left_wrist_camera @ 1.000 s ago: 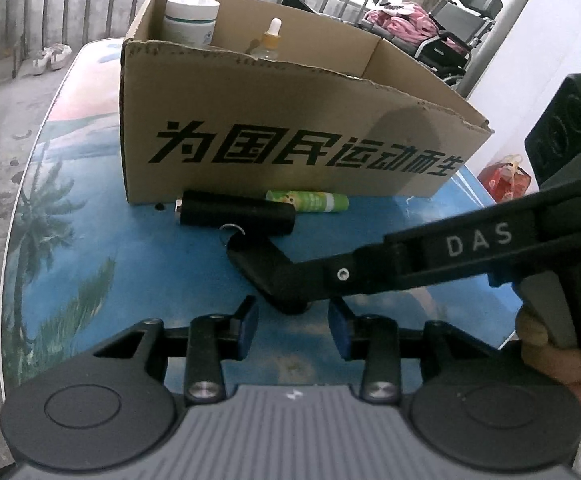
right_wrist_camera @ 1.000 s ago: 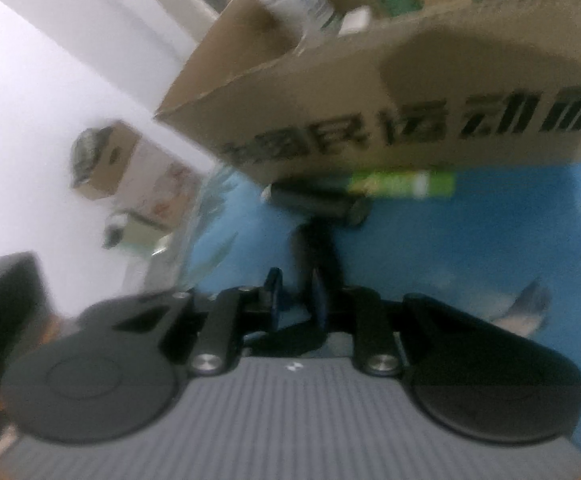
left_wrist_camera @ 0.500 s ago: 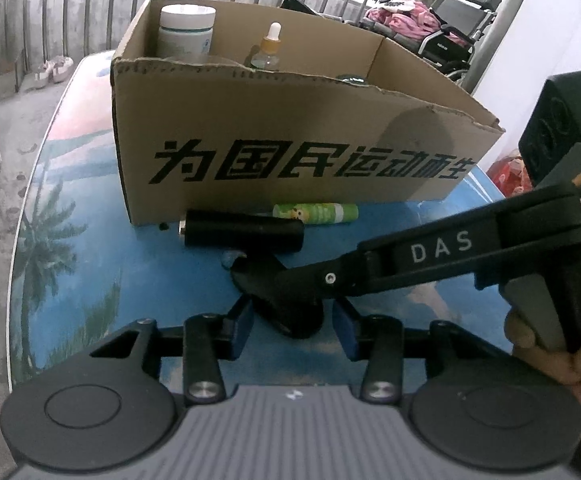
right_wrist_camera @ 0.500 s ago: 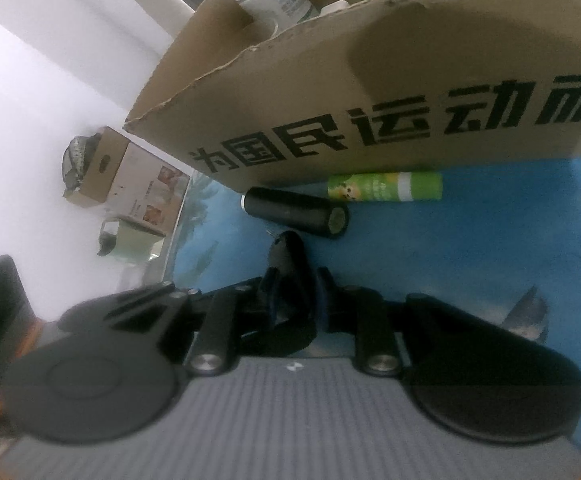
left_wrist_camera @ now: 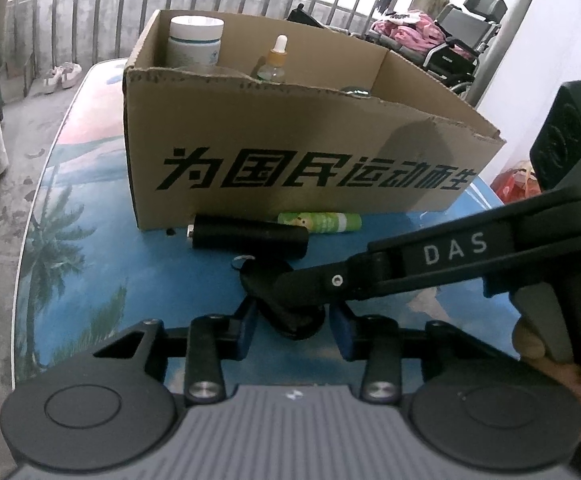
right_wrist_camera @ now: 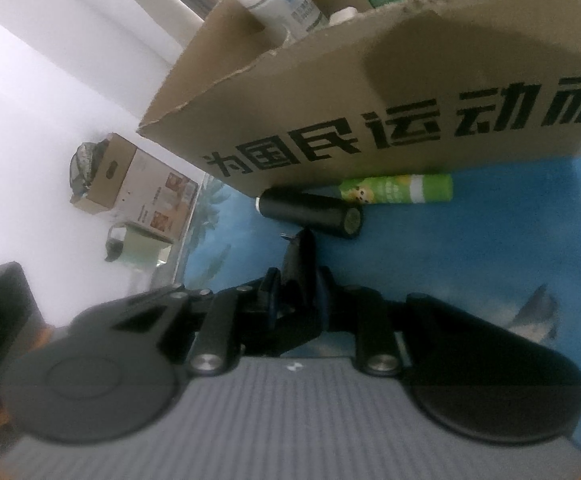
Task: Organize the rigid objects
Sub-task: 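Reach the right tool down to the black flashlight and grasp it, then carry the black flashlight into the box and open the right tool, then move the right tool toward the lime-green tube on the mat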
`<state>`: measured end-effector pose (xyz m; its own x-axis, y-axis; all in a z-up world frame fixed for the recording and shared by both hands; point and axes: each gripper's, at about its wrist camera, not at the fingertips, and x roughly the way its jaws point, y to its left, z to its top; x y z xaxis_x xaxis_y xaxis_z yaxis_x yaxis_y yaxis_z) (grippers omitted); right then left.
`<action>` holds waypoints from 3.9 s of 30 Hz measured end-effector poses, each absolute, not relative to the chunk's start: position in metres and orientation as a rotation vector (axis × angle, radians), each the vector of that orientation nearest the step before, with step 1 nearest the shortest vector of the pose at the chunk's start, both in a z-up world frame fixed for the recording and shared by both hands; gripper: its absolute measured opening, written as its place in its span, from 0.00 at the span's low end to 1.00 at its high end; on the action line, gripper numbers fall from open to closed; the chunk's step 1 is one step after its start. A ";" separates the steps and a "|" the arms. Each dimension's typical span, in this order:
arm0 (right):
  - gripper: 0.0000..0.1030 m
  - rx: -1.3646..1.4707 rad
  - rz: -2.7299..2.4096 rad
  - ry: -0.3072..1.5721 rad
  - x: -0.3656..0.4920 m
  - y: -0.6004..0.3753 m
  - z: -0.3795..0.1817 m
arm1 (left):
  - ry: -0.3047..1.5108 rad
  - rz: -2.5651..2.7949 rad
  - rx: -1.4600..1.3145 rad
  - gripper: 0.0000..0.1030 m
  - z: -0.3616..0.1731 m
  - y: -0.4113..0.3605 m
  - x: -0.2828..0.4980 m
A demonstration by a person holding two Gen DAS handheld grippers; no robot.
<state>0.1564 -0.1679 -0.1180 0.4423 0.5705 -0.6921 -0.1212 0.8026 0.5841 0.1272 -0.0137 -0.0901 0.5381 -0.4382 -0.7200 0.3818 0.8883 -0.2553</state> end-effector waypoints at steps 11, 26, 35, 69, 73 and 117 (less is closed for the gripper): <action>0.18 0.483 0.445 1.001 0.141 -0.169 -0.104 | 0.853 -0.488 -0.060 0.38 -0.078 -0.017 0.110; 0.18 0.465 0.480 0.827 0.124 -0.181 -0.034 | 0.671 -0.514 -0.033 0.35 -0.010 -0.023 0.108; 0.17 0.450 0.460 0.752 0.172 -0.202 0.004 | 0.645 -0.547 -0.008 0.34 0.015 -0.041 0.172; 0.27 0.249 0.599 1.029 0.098 -0.140 -0.074 | 0.741 -0.452 0.243 0.54 -0.082 0.015 0.039; 0.27 0.289 0.584 1.045 0.096 -0.132 -0.086 | 0.732 -0.462 0.210 0.54 -0.085 0.021 0.044; 0.29 0.190 0.429 1.061 0.113 -0.174 -0.073 | 0.745 -0.523 0.184 0.46 -0.095 -0.002 0.062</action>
<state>0.1126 -0.1738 -0.0735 0.4151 0.4287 -0.8024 -0.2486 0.9019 0.3533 0.0617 -0.0020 -0.0951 0.6144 -0.3873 -0.6874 0.5150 0.8569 -0.0225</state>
